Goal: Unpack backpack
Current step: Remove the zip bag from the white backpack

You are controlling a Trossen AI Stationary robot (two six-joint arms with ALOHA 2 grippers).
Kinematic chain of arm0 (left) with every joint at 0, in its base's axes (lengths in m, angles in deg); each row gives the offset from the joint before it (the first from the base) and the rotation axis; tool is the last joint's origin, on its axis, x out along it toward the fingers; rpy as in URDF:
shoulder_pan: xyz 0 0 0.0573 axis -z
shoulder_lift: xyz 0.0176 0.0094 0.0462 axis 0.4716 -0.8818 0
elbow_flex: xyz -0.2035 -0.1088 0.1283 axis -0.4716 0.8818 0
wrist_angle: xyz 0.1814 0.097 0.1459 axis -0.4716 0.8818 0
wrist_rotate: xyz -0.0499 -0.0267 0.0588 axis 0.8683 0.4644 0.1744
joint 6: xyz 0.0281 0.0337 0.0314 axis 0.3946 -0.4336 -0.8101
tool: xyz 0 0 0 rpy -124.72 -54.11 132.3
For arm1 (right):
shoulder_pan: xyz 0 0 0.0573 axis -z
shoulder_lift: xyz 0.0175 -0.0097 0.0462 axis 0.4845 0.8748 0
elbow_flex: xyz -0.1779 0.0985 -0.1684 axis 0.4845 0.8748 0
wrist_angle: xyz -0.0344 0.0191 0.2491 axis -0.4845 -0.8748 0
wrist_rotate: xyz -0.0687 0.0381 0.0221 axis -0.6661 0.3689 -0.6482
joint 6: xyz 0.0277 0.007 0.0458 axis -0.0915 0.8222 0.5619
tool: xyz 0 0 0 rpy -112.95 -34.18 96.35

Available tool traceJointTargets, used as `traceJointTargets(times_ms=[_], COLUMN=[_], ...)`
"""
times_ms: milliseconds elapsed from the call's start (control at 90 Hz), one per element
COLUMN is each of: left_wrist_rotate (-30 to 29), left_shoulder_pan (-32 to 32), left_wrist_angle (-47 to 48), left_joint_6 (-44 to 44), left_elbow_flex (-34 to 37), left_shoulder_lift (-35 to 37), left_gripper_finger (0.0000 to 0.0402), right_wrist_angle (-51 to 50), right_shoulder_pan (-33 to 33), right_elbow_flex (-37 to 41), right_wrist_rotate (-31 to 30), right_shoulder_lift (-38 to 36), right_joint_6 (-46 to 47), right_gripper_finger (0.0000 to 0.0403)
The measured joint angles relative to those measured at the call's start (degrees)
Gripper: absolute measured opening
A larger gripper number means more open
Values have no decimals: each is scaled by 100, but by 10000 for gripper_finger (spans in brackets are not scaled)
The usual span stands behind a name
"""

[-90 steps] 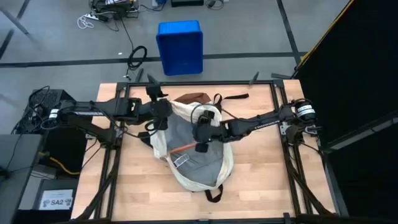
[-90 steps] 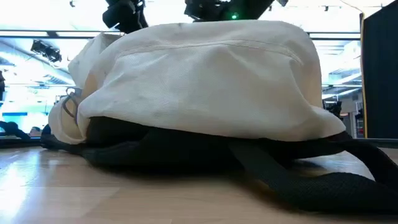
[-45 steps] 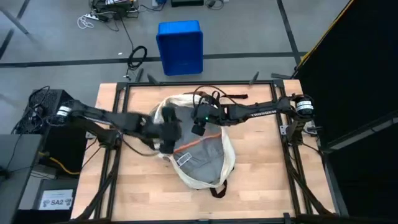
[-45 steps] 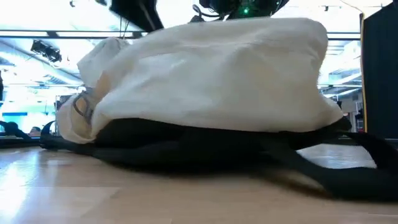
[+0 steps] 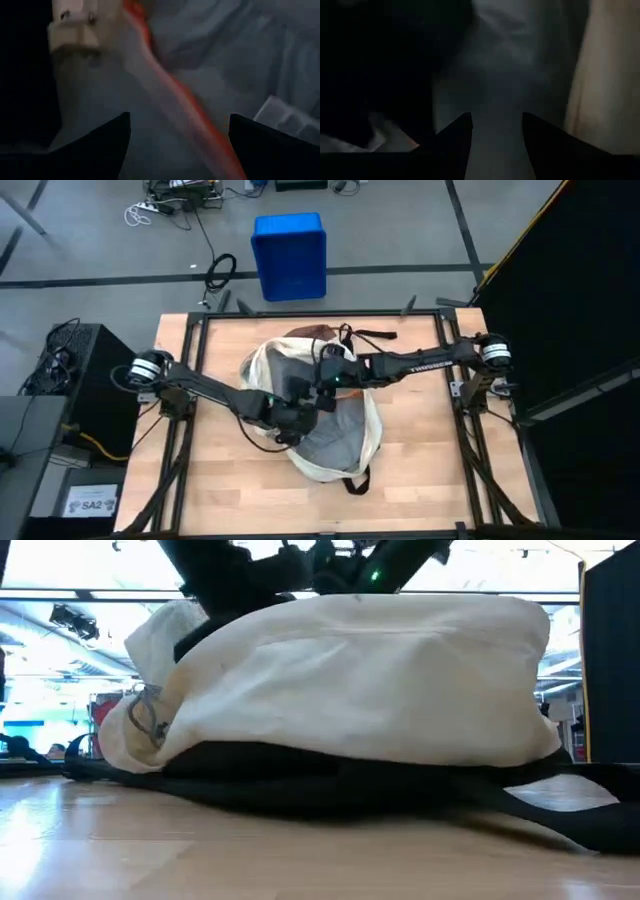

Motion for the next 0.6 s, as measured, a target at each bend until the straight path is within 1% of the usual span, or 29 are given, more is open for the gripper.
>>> traceJointTargets(times_ms=[156, 344, 600], left_wrist_rotate=[428, 423, 443], left_shoulder_pan=[2, -42, -354], left_wrist_angle=[-577, -691, -815], left_joint_6=[-404, -755, -921], left_elbow_flex=[-2, -2, -2], left_shoulder_lift=[-173, -196, -280], left_gripper_finger=[300, 300, 300], right_wrist_angle=[-516, -1398, -1893], right_shoulder_pan=[-346, -923, -1638], right_elbow_flex=[0, -2, -2], right_wrist_rotate=[-58, -108, -108], right_shoulder_lift=[-343, -684, -528], right_joint_6=[37, 598, 1363], right_gripper_finger=[142, 134, 123])
